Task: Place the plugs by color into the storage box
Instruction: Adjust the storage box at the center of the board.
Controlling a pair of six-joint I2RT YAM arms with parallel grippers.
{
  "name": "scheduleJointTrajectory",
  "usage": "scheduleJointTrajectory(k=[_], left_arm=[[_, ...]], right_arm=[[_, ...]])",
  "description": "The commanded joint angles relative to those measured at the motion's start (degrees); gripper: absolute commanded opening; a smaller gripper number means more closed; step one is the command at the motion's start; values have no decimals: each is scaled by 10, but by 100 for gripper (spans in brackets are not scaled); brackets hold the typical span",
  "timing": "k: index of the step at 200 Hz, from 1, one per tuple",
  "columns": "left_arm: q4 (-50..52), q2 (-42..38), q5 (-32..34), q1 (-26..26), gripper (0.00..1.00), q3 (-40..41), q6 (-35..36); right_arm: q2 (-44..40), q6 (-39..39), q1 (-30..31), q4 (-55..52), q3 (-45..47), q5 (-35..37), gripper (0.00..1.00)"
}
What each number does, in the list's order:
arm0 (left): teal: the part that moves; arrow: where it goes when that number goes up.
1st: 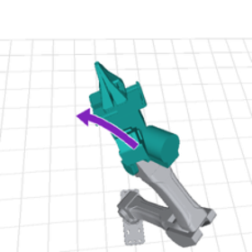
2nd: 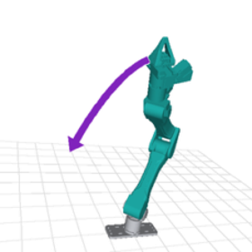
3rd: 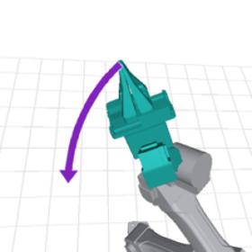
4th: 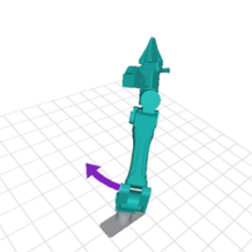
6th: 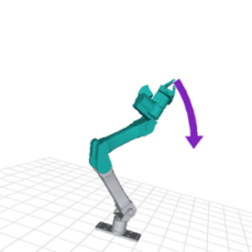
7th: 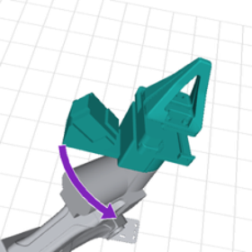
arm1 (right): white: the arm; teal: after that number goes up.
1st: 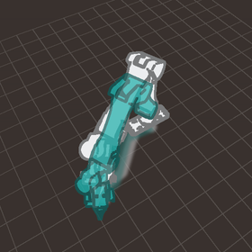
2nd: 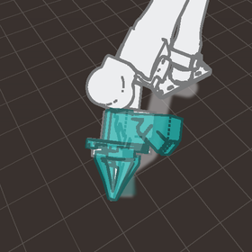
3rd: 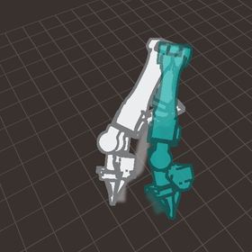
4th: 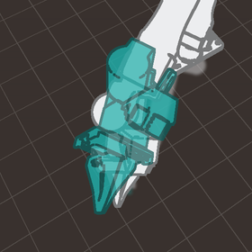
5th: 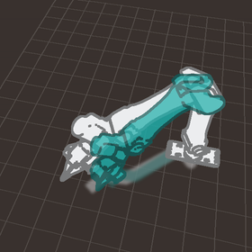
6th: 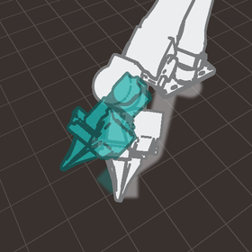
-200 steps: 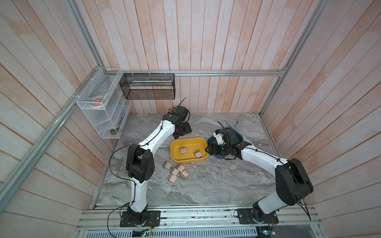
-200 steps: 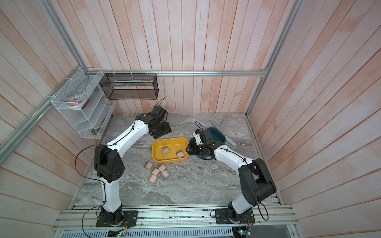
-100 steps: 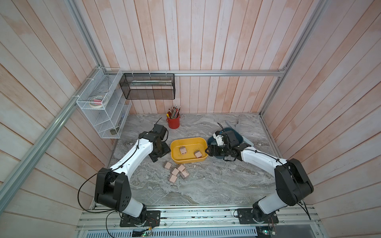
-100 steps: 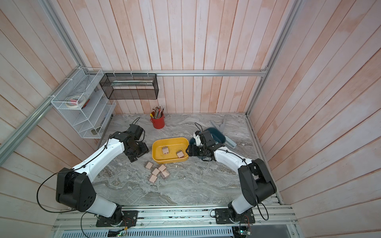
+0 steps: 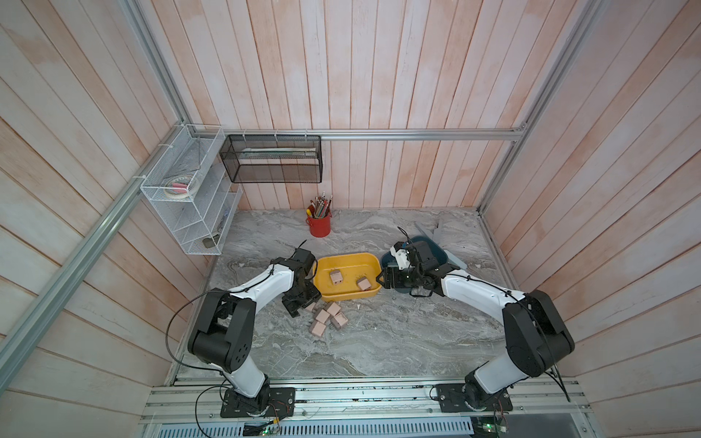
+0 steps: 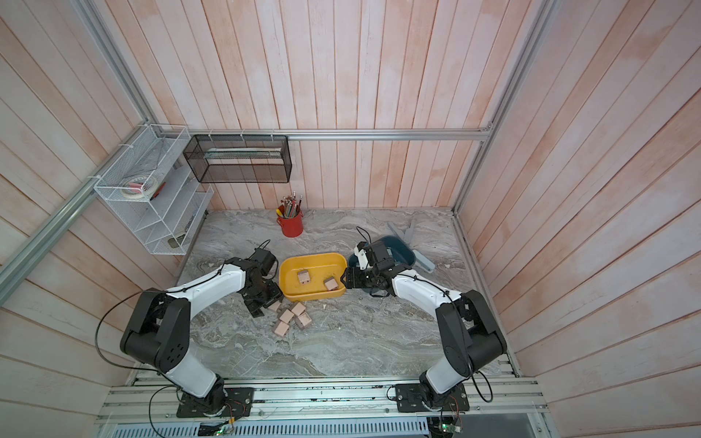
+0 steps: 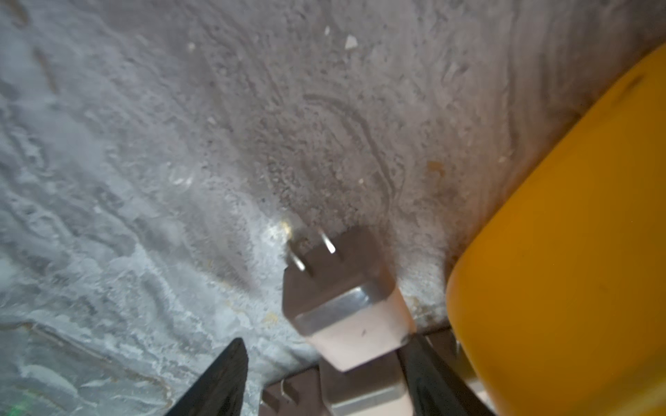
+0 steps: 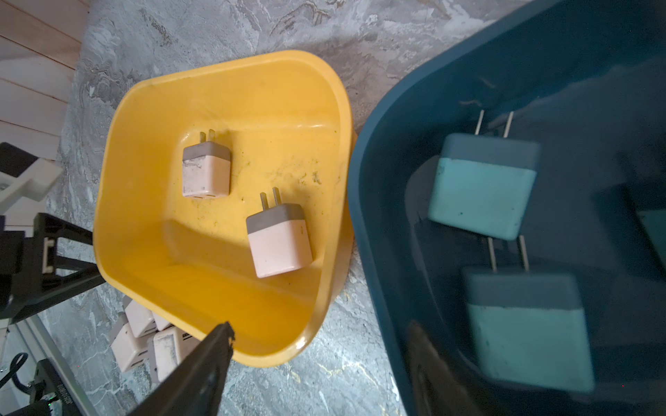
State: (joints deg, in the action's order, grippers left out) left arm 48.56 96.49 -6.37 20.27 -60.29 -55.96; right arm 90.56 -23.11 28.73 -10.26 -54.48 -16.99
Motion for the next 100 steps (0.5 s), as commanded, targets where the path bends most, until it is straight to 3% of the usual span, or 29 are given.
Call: scheduleJointTrajectory(k=[1, 52, 100], left_arm=[[-22, 25, -6, -3, 72, -19, 2], [-35, 60, -1, -16, 70, -26, 8], [-4, 73, 25, -16, 60, -55, 35]], right_arm=[[7, 1, 5, -17, -13, 0, 79], [4, 4, 5, -22, -9, 7, 79], [9, 4, 5, -20, -13, 8, 79]])
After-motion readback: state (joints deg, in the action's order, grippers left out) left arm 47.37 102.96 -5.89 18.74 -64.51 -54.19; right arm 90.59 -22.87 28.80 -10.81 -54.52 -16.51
